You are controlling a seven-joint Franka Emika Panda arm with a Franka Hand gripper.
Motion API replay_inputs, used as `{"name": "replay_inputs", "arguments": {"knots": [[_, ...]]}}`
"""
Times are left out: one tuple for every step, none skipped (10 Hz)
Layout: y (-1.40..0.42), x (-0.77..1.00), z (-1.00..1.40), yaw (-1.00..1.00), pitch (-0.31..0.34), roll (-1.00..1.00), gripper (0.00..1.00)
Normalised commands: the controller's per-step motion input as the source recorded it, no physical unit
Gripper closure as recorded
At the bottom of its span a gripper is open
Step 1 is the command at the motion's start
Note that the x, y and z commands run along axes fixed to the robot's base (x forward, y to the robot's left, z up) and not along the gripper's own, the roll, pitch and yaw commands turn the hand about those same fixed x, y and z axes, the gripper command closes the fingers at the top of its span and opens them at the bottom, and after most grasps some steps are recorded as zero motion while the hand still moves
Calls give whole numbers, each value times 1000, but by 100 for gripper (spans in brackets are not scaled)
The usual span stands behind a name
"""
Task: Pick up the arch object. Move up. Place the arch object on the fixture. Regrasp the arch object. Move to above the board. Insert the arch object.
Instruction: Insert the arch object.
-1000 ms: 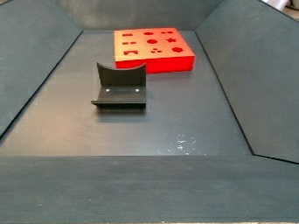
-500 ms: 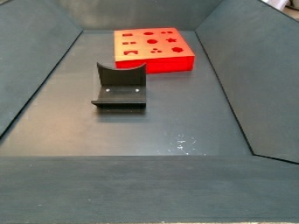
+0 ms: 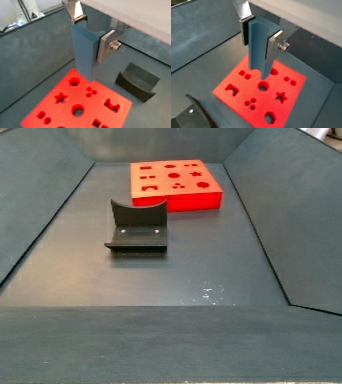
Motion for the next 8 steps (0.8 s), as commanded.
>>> {"name": "replay_inputs", "arguments": {"knots": [[589,1000,-551,0,0,-3,100],[503,1000,-734,0,0,0,100],[449,929,-860,0,-24,0,100],[374,820,-903,0,-57,0,100],[263,757,-937,0,-77,0,100],[191,726,-954,89,-99,-4,100],[126,614,-963,194,-113,-37,100],[0,383,-700,237,-97,0,100]]}}
